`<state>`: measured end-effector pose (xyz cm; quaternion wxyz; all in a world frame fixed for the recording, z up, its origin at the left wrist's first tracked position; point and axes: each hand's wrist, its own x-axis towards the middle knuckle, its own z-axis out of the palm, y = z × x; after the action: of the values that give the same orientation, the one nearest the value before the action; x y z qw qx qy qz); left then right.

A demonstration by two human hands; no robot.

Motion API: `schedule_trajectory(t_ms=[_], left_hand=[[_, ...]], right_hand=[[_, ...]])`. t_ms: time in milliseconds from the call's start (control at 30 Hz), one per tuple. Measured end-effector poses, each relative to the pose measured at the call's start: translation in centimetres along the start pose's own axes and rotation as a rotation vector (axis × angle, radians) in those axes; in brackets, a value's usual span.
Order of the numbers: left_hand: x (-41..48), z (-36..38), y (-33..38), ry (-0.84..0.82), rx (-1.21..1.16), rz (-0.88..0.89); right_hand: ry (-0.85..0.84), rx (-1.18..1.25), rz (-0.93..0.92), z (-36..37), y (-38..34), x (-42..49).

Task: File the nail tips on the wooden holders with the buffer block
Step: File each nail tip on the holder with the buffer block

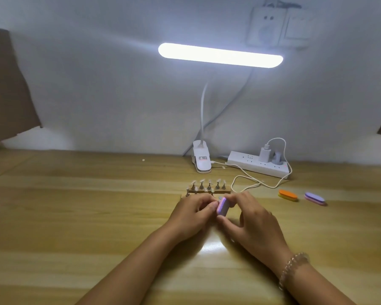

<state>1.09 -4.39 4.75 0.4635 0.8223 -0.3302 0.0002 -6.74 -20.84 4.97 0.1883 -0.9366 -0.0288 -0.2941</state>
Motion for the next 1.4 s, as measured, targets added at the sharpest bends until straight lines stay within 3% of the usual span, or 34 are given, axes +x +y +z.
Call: schedule_trajectory(t_ms=[367,500,700,833,967,1067,1167,1300,1400], left_hand=[[-0.2,0.4,-0.3,0.003,-0.169,-0.011],[-0.1,0.3,-0.4,0.017,-0.042,0.021],[0.0,0.0,-0.3,-0.009,-0.051,0.006],[0.1,0.1,-0.4,-0.020,-0.102,0.007],[0.2,0.1,-0.7,-0.034,-0.081,0.031],[0.3,0.2,-0.8,-0.042,-0.121,0.038],[0.3,0.3,-1.0,-0.035,-0.083,0.040],[0.1,0.3,-0.7,-0.033,-0.167,0.029],[0.1,0.3,-0.7,-0.012,-0.087,0.036]], right_hand=[[0.102,0.113,0.122,-0.3,0.5,0.3],[0.014,0.041,-0.039,-0.1,-0.2,-0.1],[0.029,-0.033,-0.076,0.1,-0.2,-0.1],[0.079,0.031,-0.004,0.1,0.1,0.0],[0.006,0.028,-0.092,0.2,0.0,-0.1],[0.081,0.087,-0.009,0.2,0.3,0.2],[0.027,0.052,-0.051,0.3,0.1,0.1],[0.096,0.121,0.048,0.3,0.7,0.3],[0.010,0.079,-0.026,0.4,0.5,0.0]])
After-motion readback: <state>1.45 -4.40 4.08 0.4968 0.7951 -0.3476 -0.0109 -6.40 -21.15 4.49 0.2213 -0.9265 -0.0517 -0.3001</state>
